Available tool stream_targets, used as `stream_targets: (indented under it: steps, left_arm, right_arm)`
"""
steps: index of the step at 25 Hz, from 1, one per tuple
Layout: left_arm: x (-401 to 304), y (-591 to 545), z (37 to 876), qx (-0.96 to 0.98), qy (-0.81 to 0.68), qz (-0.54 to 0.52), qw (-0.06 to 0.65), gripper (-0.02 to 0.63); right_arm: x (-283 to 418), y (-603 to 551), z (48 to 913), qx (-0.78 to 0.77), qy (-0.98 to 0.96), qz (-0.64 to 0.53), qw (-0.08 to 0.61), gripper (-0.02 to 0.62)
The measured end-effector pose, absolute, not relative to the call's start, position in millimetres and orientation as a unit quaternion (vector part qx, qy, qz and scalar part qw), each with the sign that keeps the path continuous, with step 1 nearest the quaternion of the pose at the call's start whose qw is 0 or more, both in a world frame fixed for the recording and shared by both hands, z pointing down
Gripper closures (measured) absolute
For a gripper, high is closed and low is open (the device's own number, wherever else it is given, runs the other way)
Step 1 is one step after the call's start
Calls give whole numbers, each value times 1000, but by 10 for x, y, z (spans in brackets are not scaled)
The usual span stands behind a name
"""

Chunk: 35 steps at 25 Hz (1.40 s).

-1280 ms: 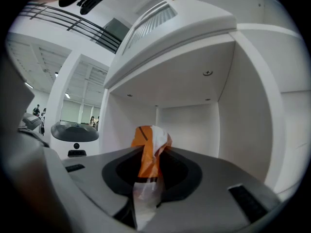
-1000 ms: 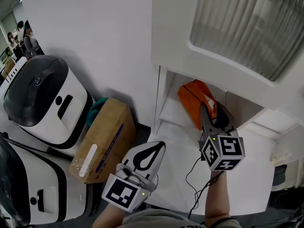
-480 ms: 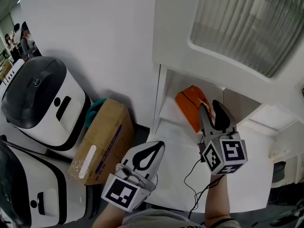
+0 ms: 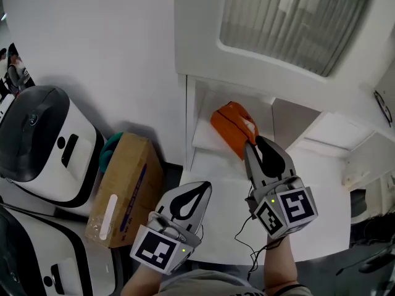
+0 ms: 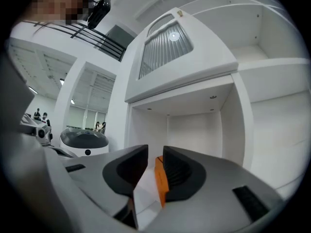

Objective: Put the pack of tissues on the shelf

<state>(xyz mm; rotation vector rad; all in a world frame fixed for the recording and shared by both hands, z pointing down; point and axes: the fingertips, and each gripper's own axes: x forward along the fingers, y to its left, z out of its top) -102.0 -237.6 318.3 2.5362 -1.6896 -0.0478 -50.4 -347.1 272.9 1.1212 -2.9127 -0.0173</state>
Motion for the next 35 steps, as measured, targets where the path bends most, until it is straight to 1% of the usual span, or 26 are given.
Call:
stream_targets:
  steps: [2, 8, 11, 14, 16, 20, 35]
  left_arm:
    - [-995, -2356, 3174, 837, -546, -18, 44, 580]
    - [-930, -2306, 3155, 851, -522, -23, 40, 580]
    - [-896, -2299, 3091, 858, -512, -39, 16, 580]
    - [-843, -2287, 3069, 866, -499, -37, 12, 580]
    - [-795, -2274, 3059, 872, -489, -35, 15, 580]
    - [-730, -2271, 3006, 880, -473, -47, -1, 580]
    - [-416, -2120, 2924, 908, -416, -54, -6, 580]
  right_arm:
    - [-469, -3380, 2711, 360, -933, -3, 7, 521]
    - [-387, -3111, 2708, 361, -932, 7, 4, 551]
    - [-338, -2977, 2714, 361, -932, 17, -1, 581]
    - [-292, -2863, 2718, 362, -932, 24, -4, 600]
    - [-259, -2801, 2722, 366, -930, 24, -2, 600]
    - [-192, -2686, 2731, 376, -926, 25, -2, 600]
    - [2, -2257, 2792, 398, -917, 14, 5, 600]
